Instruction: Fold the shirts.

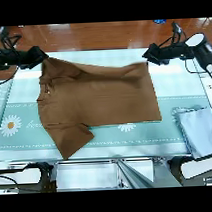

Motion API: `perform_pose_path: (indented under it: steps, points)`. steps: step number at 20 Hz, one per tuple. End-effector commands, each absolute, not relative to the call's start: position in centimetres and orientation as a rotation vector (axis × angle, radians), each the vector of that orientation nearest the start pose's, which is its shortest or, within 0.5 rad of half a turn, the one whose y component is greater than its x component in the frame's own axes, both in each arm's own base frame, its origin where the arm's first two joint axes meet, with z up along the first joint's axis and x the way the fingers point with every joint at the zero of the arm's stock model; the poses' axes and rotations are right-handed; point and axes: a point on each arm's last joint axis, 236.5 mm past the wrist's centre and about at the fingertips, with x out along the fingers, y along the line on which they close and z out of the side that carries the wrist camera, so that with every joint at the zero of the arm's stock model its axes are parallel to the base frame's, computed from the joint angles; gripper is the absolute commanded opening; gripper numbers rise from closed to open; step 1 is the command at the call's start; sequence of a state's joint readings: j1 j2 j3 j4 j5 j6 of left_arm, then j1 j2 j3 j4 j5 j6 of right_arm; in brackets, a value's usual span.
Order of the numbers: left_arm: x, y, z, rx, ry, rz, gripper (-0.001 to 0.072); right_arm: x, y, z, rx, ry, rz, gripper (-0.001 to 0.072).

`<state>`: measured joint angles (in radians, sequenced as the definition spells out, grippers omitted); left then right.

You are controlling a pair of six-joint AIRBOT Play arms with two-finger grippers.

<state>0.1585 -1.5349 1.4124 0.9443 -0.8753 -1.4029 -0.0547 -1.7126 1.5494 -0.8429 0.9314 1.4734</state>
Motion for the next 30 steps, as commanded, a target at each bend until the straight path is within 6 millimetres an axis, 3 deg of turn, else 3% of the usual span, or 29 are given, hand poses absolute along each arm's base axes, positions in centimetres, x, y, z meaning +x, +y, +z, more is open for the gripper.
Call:
perform_pose_path:
  steps: [1, 3, 5, 8, 10, 12, 14, 15, 18, 24, 25, 26, 29, 30]
  points:
    - [49.8, -0.1, 2.1, -0.459, 1.072, -0.162, 0.0508, 55.2, 8.2, 2.4, 0.767, 1.024, 0.308, 0.0418]
    - [45.6, 5.2, 1.6, -0.42, 1.228, -0.059, 0.0508, 52.7, 3.8, 4.3, 0.764, 1.061, 0.296, 0.0412]
    - [39.9, 8.4, 0.5, -0.476, 1.398, -0.027, 0.0507, 48.3, -1.2, 4.9, 0.644, 1.151, 0.229, 0.0412]
    - [32.0, 8.0, -3.0, -0.683, 1.529, -0.022, 0.0507, 39.4, -6.5, 1.6, 0.473, 1.319, 0.005, 0.0412]
    - [27.5, 7.7, -5.6, -0.748, 1.525, 0.018, 0.0507, 34.8, -6.3, -1.1, 0.545, 1.319, -0.073, 0.0412]
    - [23.5, 7.0, -7.5, -0.855, 1.517, 0.069, 0.0507, 31.1, -1.9, -2.3, 0.657, 1.277, 0.024, 0.0412]
    - [20.8, 4.9, -8.8, -0.998, 1.517, 0.073, 0.0507, 28.9, 1.5, -2.4, 0.708, 1.204, 0.078, 0.0412]
    - [20.5, 3.9, -9.3, -1.053, 1.503, 0.058, 0.0507, 28.1, 2.4, -2.4, 0.714, 1.184, 0.088, 0.0412]
    - [22.1, 2.0, -9.9, -1.125, 1.42, 0.017, 0.0507, 26.5, 3.4, -2.3, 0.693, 1.176, 0.107, 0.0412]
    - [23.4, 0.2, -12.1, -0.994, 1.459, -0.01, 0.0498, 26.5, 3.6, -2.2, 0.698, 1.178, 0.113, 0.0412]
    - [23.7, -0.2, -12.2, -0.964, 1.463, -0.02, 0.0316, 26.5, 3.5, -2.2, 0.697, 1.176, 0.11, 0.0412]
    - [23.9, -0.4, -12.2, -0.946, 1.462, -0.032, 0.0028, 26.5, 2.6, -2.4, 0.682, 1.17, 0.082, 0.0412]
    - [24.6, -0.5, -11.4, -0.925, 1.46, -0.061, 0.0022, 24.5, -3.8, -4.6, 0.698, 1.201, -0.184, 0.0412]
    - [24.8, -0.4, -11.2, -0.922, 1.456, -0.064, 0.0022, 23.4, -4.2, -5.3, 0.746, 1.231, -0.214, 0.0412]
